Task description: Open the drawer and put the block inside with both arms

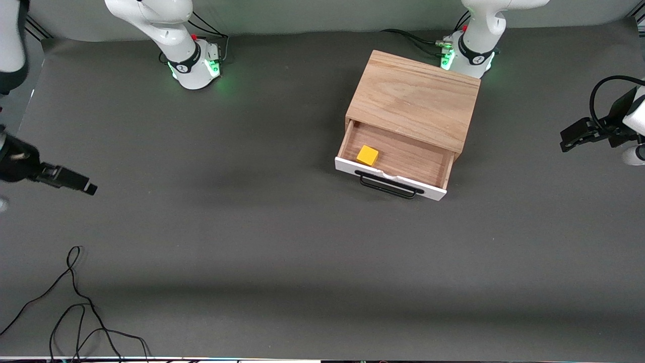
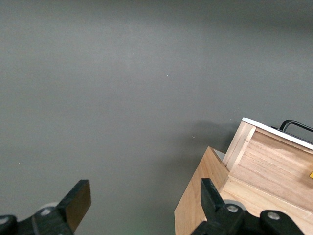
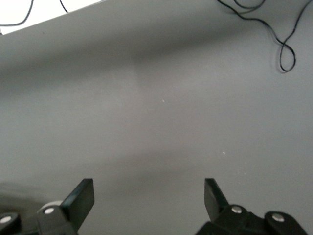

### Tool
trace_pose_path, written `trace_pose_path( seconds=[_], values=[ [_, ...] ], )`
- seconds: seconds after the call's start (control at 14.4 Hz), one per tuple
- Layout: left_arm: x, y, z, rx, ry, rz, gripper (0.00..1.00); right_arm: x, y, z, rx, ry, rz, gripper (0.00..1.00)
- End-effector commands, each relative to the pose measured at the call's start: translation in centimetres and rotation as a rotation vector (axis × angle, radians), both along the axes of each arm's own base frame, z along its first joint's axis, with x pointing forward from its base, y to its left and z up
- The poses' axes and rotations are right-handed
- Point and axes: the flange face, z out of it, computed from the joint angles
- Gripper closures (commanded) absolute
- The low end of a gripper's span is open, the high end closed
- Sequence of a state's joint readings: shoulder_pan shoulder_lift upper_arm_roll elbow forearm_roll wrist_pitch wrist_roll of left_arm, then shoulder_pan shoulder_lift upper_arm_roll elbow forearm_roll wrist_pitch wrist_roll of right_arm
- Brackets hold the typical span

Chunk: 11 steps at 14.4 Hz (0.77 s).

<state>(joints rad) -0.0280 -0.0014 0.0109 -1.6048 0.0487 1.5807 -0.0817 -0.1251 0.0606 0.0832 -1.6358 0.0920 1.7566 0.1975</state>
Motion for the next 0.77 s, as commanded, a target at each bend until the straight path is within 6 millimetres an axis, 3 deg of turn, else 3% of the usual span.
trace_pose_path(
  seconds=[0.0, 0.21, 0.7],
  values=[
    [-0.4, -0.1, 0.1, -0.008, 0.003, -0.020, 0.00, -3.7, 0.4, 0.3, -0.043, 0.002, 0.054, 0.00],
    [-0.3, 0.0, 0.1, -0.009, 0.000, -0.020, 0.00, -4.5, 1.0, 1.2, -0.068, 0.008, 0.132, 0.00],
    [-0.3, 0.1, 0.1, -0.009, 0.003, -0.017, 0.00, -3.7, 0.6, 0.9, -0.090, 0.026, 0.151, 0.00]
  ],
)
